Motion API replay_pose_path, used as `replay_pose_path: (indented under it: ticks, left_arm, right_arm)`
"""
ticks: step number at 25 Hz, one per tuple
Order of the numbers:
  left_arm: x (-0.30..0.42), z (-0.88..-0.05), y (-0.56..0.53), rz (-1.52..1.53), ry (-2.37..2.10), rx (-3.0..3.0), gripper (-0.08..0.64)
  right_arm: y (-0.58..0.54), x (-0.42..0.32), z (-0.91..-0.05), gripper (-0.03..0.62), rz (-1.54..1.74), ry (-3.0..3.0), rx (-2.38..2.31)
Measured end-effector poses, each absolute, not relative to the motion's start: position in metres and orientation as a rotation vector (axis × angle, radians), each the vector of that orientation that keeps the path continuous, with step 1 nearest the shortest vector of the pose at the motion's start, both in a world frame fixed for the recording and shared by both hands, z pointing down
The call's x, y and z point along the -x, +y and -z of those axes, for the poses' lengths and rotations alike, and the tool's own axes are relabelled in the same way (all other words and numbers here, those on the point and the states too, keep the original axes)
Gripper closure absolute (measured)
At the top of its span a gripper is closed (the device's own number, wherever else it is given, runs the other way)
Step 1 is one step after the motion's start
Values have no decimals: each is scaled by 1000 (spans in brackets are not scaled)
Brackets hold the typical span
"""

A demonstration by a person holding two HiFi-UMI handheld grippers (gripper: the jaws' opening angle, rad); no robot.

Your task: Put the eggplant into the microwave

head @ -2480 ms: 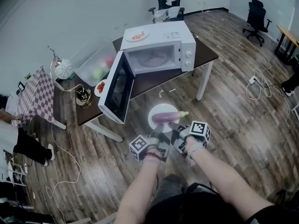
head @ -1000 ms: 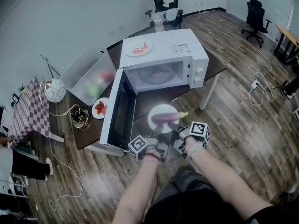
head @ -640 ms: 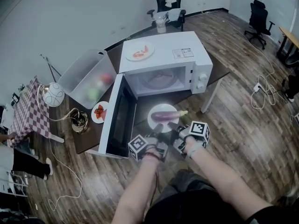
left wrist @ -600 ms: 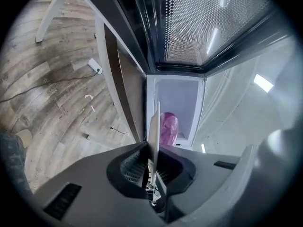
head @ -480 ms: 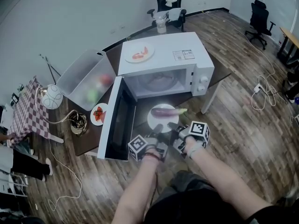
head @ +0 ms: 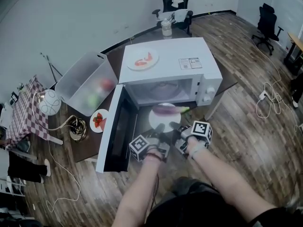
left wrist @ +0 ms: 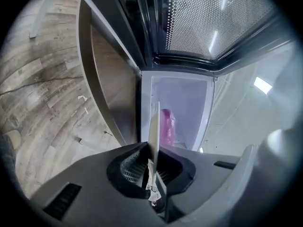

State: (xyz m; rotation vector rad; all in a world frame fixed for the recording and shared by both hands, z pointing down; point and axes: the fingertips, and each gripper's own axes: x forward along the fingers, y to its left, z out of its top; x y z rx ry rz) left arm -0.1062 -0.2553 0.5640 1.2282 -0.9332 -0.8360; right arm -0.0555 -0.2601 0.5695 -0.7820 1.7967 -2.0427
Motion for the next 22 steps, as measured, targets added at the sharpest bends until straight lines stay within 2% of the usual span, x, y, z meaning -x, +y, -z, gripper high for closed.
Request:
replay_pose_path:
  ticks: [22]
  left_arm:
    - [116,-569,-289,914,-992,-1195,535]
  right_arm:
    - [-298,66,-572,565,2095,1866,707]
